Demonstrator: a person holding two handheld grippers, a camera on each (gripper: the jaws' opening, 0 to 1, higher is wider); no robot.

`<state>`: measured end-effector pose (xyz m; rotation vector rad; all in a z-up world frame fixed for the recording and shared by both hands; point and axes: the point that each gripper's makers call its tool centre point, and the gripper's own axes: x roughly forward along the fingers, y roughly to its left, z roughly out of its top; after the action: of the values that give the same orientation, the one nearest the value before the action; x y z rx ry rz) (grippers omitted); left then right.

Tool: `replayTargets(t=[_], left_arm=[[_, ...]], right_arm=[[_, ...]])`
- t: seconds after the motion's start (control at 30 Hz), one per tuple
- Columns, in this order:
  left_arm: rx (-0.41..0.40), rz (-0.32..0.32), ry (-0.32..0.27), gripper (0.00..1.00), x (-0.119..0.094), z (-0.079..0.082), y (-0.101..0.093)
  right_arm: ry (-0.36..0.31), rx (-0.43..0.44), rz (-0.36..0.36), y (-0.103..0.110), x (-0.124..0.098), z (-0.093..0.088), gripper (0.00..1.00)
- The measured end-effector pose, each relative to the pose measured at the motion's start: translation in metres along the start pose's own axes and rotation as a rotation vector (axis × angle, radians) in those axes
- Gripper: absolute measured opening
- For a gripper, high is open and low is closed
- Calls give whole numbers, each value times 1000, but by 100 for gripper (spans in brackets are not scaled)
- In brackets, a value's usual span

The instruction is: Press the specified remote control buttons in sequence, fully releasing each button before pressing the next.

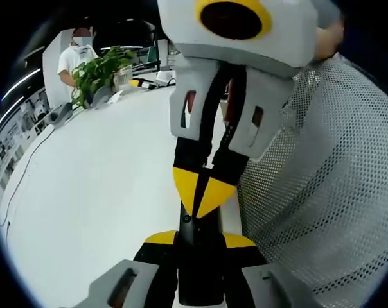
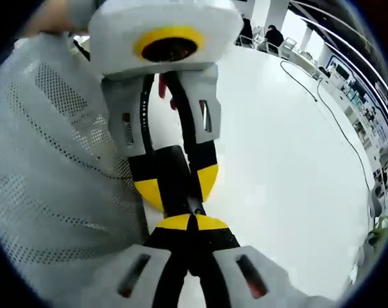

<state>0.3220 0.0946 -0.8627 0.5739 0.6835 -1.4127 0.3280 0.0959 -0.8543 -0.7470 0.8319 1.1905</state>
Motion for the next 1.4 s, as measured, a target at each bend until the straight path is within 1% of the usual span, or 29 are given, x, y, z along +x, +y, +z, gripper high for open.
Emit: replayTargets(t=[0.2, 0.37, 0.5, 0.63, 0.7, 0.9, 1.17, 1.23, 1.4], left_arm=[[2, 2, 0, 24, 0, 1, 1], [-2, 6, -9, 24, -1, 1, 1], [5, 10, -6, 24, -1, 2, 1], [0, 22, -2, 24, -1, 2, 0], [1, 24, -1, 24, -1, 2, 0], [2, 23, 0, 24, -1, 2, 0], [0, 25, 3, 24, -2, 1, -1], [1, 23, 1, 24, -2, 1, -1], [3, 21, -5, 24, -3, 0, -2]], right_arm=[[2, 18, 34, 3, -1, 0, 0], [10, 0, 57, 7, -1, -1, 0], [19, 0, 57, 7, -1, -1, 0], [43, -18, 54, 8, -1, 0, 0], [52, -14, 51, 7, 0, 0, 0], [54, 53, 45, 7, -1, 0, 0], [58, 112, 29, 6, 0, 1, 0], [52, 134, 34, 5, 0, 1, 0], [9, 181, 66, 7, -2, 2, 0]])
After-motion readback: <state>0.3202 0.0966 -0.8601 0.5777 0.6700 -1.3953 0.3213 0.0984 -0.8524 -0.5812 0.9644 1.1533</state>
